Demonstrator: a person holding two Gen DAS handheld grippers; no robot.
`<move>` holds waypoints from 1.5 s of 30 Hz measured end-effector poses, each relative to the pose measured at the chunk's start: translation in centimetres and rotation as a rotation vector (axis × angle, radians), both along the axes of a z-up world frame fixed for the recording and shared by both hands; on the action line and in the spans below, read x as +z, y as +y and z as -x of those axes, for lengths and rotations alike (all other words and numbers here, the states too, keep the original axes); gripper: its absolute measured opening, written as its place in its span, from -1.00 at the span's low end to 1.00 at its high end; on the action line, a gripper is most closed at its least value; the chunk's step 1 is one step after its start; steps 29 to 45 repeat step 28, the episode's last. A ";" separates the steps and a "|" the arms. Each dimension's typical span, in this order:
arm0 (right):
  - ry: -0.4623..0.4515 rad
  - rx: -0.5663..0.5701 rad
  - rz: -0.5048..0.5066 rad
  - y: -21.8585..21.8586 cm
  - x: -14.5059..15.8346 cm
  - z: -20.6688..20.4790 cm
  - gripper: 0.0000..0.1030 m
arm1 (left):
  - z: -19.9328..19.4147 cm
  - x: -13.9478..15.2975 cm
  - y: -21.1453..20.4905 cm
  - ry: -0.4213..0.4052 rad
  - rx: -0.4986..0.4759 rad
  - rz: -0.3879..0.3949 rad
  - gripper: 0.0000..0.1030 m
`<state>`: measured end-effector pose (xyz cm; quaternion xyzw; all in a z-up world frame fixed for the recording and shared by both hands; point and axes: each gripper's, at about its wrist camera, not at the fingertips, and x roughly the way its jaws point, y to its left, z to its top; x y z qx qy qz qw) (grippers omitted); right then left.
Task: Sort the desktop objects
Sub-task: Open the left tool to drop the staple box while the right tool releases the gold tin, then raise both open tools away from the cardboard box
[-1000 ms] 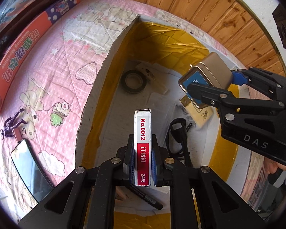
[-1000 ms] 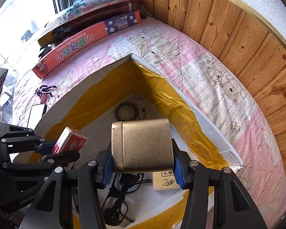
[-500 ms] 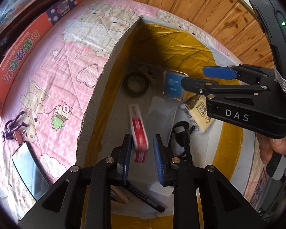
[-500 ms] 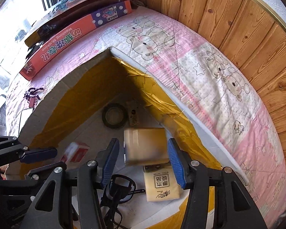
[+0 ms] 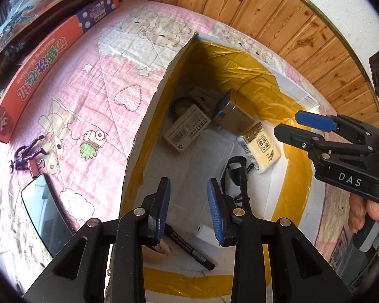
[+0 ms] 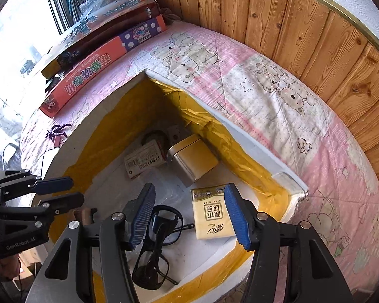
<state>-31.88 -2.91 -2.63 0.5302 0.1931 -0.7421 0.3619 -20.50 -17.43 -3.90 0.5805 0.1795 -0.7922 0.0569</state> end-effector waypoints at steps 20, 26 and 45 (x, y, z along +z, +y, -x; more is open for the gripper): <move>0.110 0.056 0.049 5.9 4.0 -10.2 0.19 | -2.6 5.0 4.4 0.081 -0.061 0.005 -0.21; 0.075 0.042 0.069 6.9 3.5 -12.4 0.20 | -3.4 6.0 5.9 0.111 -0.083 0.033 -0.03; 0.067 0.032 0.064 7.0 3.2 -12.7 0.20 | -3.6 6.2 6.2 0.111 -0.086 0.044 -0.03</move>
